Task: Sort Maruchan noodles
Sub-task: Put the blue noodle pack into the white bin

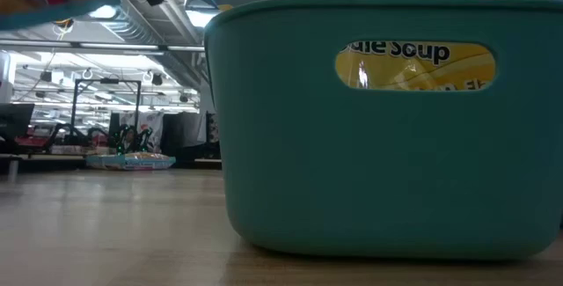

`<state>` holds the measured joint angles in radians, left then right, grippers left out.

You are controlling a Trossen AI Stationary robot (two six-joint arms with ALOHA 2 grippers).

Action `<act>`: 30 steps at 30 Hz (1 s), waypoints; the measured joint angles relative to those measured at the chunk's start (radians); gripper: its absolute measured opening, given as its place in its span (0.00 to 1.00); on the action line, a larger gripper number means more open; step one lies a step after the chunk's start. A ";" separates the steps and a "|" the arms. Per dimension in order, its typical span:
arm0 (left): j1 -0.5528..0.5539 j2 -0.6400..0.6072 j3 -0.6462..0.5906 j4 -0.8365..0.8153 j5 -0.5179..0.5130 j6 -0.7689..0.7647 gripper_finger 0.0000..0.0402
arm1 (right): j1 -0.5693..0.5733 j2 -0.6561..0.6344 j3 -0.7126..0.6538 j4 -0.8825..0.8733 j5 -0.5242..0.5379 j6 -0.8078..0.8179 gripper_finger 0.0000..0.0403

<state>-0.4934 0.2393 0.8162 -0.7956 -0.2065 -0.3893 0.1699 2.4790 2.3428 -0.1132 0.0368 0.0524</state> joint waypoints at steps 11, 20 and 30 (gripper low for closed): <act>0.000 0.032 -0.001 0.016 -0.116 -0.038 0.48 | 0.008 0.005 0.000 -0.210 0.181 -0.053 0.07; 0.000 0.197 -0.003 -0.017 -0.125 -0.028 0.64 | 0.006 -0.058 0.000 -0.296 0.257 -0.114 0.07; 0.000 0.385 -0.003 -0.054 -0.120 -0.051 0.75 | 0.008 -0.073 -0.002 -0.298 0.285 -0.135 0.07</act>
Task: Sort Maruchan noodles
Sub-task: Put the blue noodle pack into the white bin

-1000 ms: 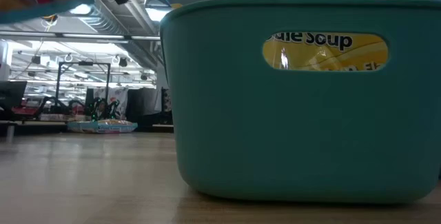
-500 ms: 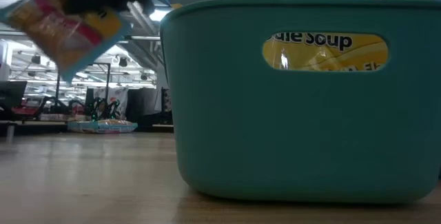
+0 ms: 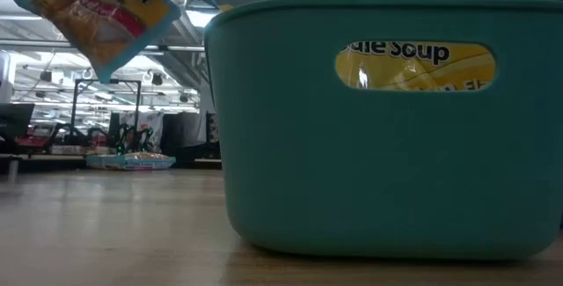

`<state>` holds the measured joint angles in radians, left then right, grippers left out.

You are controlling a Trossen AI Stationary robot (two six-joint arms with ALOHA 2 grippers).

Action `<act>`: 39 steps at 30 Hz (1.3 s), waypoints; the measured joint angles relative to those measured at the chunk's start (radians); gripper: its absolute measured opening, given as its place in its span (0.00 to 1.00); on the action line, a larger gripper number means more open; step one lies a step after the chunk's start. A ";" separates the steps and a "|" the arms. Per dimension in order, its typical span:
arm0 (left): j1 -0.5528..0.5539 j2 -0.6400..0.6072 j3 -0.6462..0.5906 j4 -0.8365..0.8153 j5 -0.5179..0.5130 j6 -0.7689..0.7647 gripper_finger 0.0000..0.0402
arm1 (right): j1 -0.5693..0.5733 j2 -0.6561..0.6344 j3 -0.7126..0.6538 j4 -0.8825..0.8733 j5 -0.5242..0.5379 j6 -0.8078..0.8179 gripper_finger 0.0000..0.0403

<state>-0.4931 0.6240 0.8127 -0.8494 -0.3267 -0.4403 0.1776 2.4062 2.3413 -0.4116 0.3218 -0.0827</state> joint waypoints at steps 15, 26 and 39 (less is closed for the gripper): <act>0.000 0.135 0.001 -0.015 -0.003 -0.046 0.47 | -0.001 0.002 -0.001 0.000 -0.065 0.076 0.10; -0.036 0.088 -0.001 -0.060 -0.021 -0.051 0.26 | 0.021 -0.078 0.004 -0.202 -0.071 0.094 0.52; -0.309 0.005 -0.001 -0.163 -0.226 -0.187 0.27 | 0.046 -0.066 -0.184 -0.219 0.060 0.122 0.67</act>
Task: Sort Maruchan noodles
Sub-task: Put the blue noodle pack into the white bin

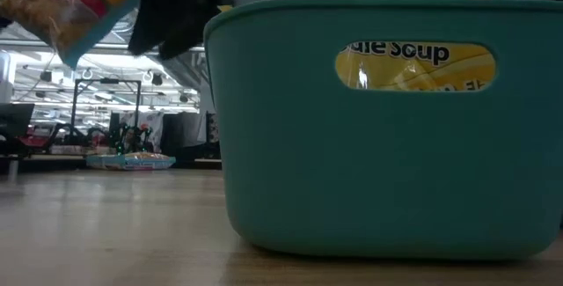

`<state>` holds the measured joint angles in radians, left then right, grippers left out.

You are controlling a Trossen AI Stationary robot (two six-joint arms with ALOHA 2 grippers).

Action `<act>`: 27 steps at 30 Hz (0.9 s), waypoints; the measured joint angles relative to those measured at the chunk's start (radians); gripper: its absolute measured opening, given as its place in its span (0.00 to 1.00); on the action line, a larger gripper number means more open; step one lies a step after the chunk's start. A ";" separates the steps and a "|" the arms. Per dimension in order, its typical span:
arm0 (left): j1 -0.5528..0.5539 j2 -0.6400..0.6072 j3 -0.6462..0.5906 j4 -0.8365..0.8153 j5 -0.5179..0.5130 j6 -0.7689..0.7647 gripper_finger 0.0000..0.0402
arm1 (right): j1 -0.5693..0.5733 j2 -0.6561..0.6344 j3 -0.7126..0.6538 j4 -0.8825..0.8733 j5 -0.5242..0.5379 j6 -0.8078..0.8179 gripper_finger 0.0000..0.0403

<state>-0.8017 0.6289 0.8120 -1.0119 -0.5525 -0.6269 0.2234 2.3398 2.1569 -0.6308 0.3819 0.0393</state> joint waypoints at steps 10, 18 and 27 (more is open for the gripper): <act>-0.166 -0.004 -0.093 0.060 -0.164 -0.053 0.27 | -0.042 -0.018 -0.269 0.496 -0.168 -0.022 0.67; -0.232 -0.018 -0.125 0.085 -0.258 -0.090 0.27 | -0.057 -0.118 -0.476 0.770 -0.259 -0.015 0.67; -0.261 -0.019 -0.156 0.096 -0.317 -0.132 0.27 | -0.067 -0.194 -0.810 1.398 -0.252 0.078 0.67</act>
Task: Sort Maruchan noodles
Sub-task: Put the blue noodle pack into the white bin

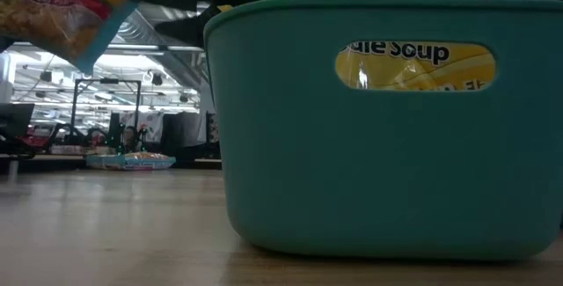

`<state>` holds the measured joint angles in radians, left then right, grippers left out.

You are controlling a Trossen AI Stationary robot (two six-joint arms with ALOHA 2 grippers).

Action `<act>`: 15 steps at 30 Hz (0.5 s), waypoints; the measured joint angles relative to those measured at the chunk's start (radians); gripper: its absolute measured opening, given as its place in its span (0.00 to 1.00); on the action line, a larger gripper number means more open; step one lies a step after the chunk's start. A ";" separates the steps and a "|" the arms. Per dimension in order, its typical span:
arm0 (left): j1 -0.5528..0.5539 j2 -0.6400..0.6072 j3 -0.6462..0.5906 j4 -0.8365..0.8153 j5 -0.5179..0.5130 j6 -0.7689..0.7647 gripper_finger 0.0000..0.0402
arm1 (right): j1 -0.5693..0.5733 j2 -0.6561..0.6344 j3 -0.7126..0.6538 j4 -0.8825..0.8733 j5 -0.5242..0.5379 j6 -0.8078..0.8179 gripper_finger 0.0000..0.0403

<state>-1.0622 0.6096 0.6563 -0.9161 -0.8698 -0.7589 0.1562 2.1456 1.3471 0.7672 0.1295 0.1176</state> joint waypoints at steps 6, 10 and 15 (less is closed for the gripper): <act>0.000 -0.001 -0.001 0.019 -0.034 0.006 0.27 | 0.001 0.014 -0.020 0.169 0.001 0.042 0.67; 0.000 -0.002 -0.001 0.023 -0.075 0.007 0.27 | 0.001 0.032 0.030 0.175 0.000 0.042 0.67; 0.000 -0.001 -0.001 0.091 -0.085 0.063 0.27 | -0.002 0.050 0.072 0.132 0.020 0.021 0.67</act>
<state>-1.0618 0.6083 0.6556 -0.8249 -0.9546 -0.6959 0.1544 2.1960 1.4193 0.8991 0.1495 0.1382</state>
